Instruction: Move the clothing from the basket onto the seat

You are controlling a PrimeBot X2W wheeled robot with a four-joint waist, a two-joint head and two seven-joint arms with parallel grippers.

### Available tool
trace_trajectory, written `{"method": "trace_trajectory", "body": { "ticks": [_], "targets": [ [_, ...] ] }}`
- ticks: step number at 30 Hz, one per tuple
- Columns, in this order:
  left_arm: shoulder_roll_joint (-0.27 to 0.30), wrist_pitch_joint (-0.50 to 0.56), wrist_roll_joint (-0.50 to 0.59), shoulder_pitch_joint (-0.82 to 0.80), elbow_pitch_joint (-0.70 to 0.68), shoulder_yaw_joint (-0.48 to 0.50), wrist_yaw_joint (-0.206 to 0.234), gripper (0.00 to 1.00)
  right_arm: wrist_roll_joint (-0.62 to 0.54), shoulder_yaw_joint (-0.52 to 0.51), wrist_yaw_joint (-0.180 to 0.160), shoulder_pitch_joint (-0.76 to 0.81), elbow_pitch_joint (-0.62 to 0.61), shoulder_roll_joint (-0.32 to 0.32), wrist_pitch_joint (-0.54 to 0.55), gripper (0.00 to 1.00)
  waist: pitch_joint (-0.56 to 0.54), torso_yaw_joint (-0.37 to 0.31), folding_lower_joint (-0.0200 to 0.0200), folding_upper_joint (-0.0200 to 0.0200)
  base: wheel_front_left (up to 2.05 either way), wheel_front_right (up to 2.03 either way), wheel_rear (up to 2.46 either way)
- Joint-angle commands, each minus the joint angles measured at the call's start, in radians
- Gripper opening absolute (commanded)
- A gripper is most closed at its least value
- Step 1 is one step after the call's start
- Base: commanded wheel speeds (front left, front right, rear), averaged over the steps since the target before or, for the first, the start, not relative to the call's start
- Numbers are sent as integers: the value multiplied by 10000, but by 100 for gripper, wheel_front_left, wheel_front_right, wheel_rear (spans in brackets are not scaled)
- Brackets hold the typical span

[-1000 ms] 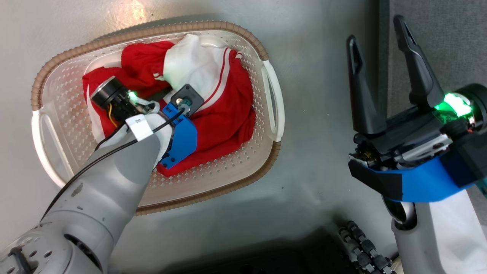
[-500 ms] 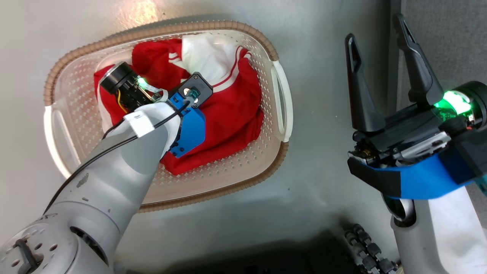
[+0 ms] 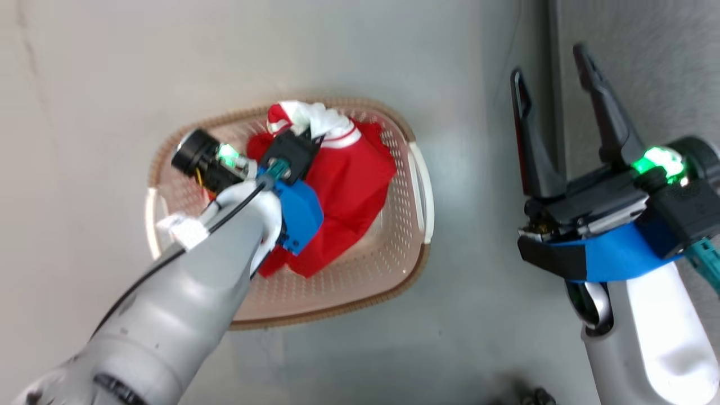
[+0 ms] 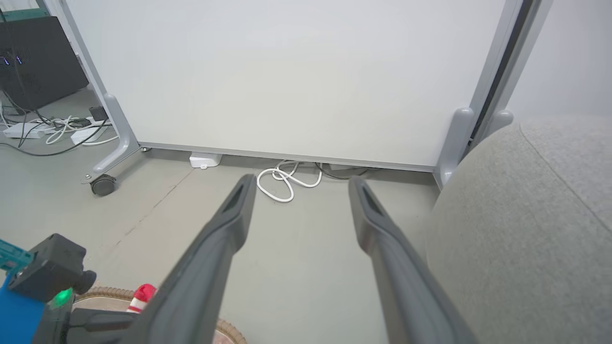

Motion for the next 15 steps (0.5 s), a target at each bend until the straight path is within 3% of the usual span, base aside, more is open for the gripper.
{"method": "trace_trajectory", "body": {
  "ticks": [1, 7, 15],
  "targets": [
    [131, -49, 43, 217, -212, 132, 72, 0, 42, -39, 5, 172, 75, -77, -38, 100, -907, 221, 0, 0, 0, 0, 0],
    [651, -53, 374, 1751, -2420, 1452, 413, 0, 184, -167, 5, 908, 515, -162, -38, 100, -2690, 442, 0, 0, 0, 0, 0],
    [1011, -53, 1236, 3659, -5000, 3259, 443, 0, 330, -244, 5, 1850, 988, -226, -38, 100, -4876, 724, 0, 0, 0, 0, 0]
  ]
}}
